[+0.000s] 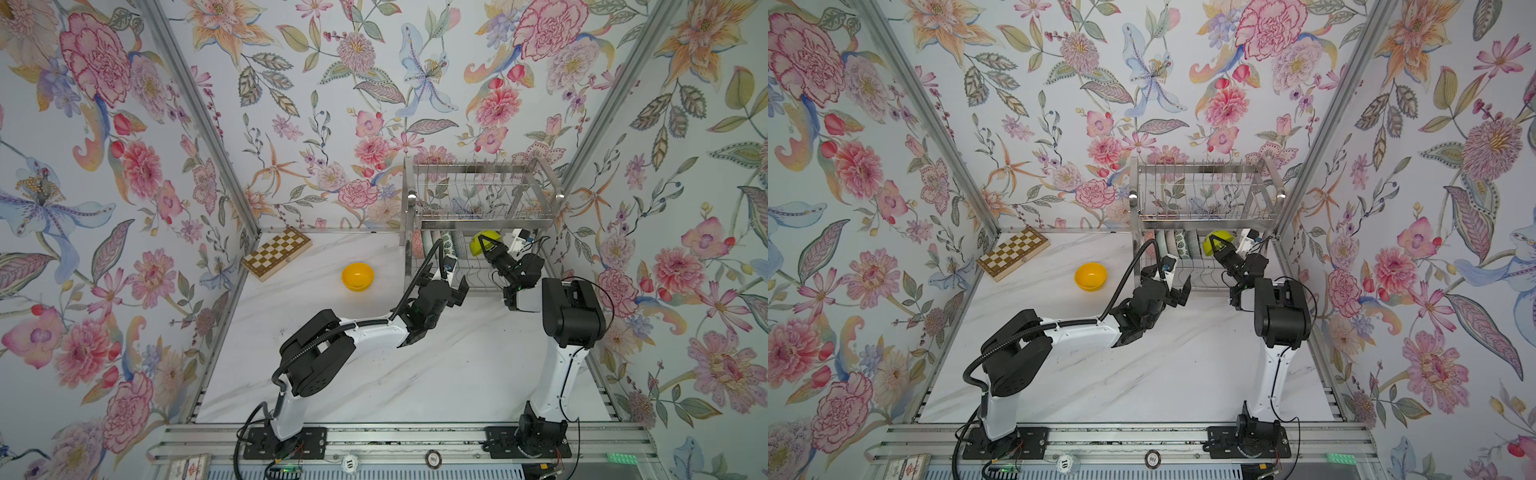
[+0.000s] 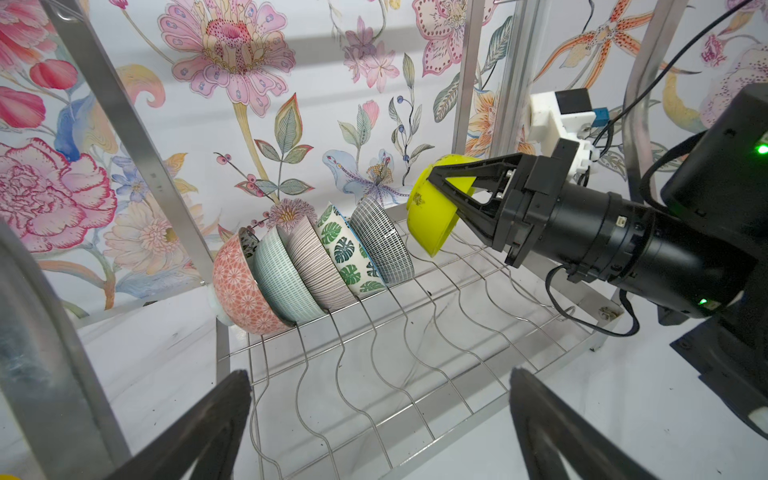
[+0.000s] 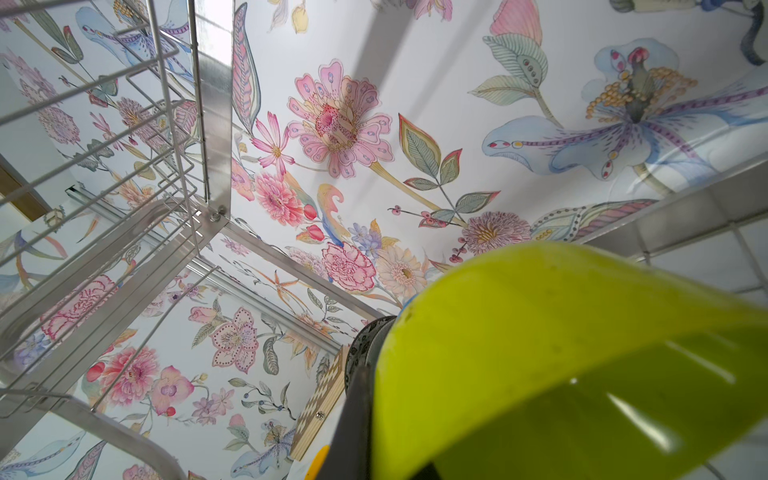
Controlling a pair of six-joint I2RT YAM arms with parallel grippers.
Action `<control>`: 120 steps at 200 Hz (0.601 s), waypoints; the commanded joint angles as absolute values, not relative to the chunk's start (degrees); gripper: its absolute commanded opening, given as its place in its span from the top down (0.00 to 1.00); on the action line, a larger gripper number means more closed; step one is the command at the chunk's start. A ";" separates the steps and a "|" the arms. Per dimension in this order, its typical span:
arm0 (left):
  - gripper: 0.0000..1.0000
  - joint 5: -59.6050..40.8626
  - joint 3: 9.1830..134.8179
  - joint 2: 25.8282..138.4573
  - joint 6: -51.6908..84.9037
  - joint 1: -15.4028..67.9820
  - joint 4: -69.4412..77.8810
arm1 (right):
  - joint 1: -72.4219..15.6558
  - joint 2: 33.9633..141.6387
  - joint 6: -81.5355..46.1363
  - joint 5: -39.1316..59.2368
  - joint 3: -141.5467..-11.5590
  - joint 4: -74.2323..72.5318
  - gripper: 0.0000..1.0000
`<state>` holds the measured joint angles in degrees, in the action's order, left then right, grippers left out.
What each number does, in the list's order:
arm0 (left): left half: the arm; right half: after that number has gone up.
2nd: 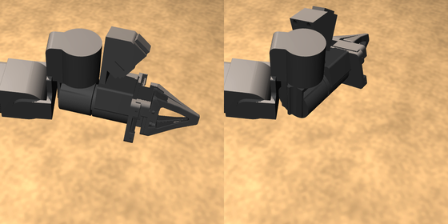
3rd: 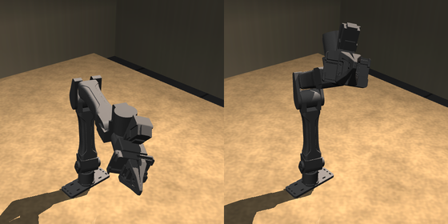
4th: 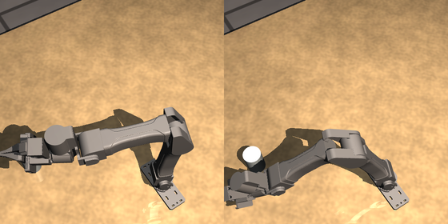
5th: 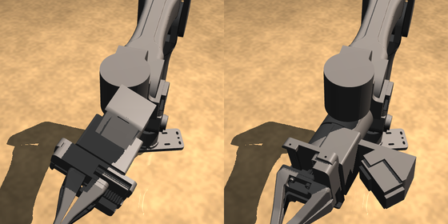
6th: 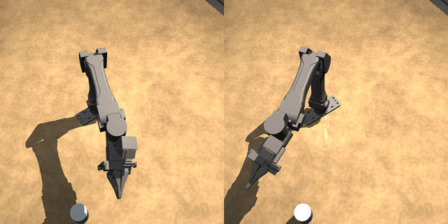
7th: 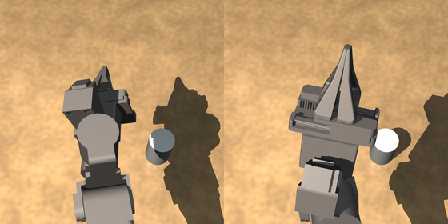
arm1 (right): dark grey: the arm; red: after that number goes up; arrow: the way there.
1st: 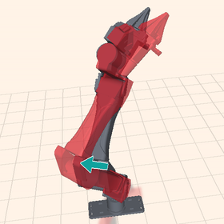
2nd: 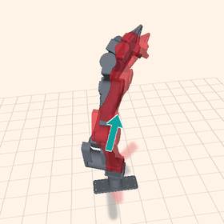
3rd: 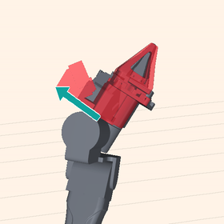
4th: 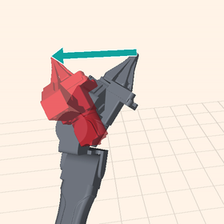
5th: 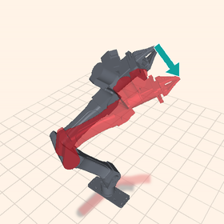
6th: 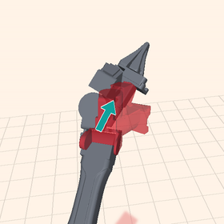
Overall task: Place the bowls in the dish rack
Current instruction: 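Move the lime-green bowl into the rack beside the striped bowl with right gripper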
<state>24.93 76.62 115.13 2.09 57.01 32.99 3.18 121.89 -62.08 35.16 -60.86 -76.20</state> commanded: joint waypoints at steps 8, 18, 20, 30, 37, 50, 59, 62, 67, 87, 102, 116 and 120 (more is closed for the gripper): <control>0.01 27.66 81.03 118.52 -2.12 57.34 30.84 | 2.62 123.57 -63.23 35.18 -63.05 -80.37 1.00; 0.01 27.84 82.16 119.43 -2.92 57.33 30.50 | 2.47 124.07 -63.54 34.99 -63.49 -80.51 1.00; 0.01 27.86 82.39 119.62 -3.02 57.31 30.37 | 2.46 124.23 -63.61 34.98 -63.60 -80.55 1.00; 0.01 27.86 83.43 120.38 -3.65 57.23 29.96 | 2.44 124.71 -63.75 34.66 -64.00 -80.46 1.00; 0.01 27.86 84.16 120.94 -3.90 57.09 29.59 | 2.37 125.06 -63.86 34.55 -64.33 -80.41 1.00; 0.01 27.71 85.48 121.72 -4.04 56.78 28.80 | 2.40 125.88 -64.10 34.39 -65.02 -80.23 1.00; 0.01 27.60 86.15 122.15 -4.13 56.69 28.57 | 2.48 126.42 -64.33 34.30 -65.54 -79.96 1.00; 0.01 27.60 86.40 122.29 -4.17 56.61 28.57 | 2.46 126.68 -64.46 34.36 -65.76 -80.00 1.00; 0.01 27.58 86.63 122.43 -4.29 56.49 28.56 | 2.44 126.93 -64.71 34.36 -66.07 -79.98 1.00; 0.01 27.33 88.01 123.42 -4.88 56.25 28.06 | 2.37 127.98 -64.89 34.79 -67.86 -78.05 1.00; 0.01 27.10 88.74 124.00 -5.05 56.07 27.84 | 2.37 128.57 -64.92 35.16 -69.04 -77.32 1.00; 0.01 26.76 89.22 124.36 -5.02 55.90 27.53 | 2.42 129.03 -64.65 35.33 -70.24 -76.14 1.00; 0.01 26.72 89.41 124.47 -5.01 55.77 27.37 | 2.39 129.18 -64.73 35.38 -70.49 -75.82 1.00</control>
<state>26.15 87.13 122.54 -3.84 56.62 28.67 2.61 128.51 -64.62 35.00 -67.44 -75.26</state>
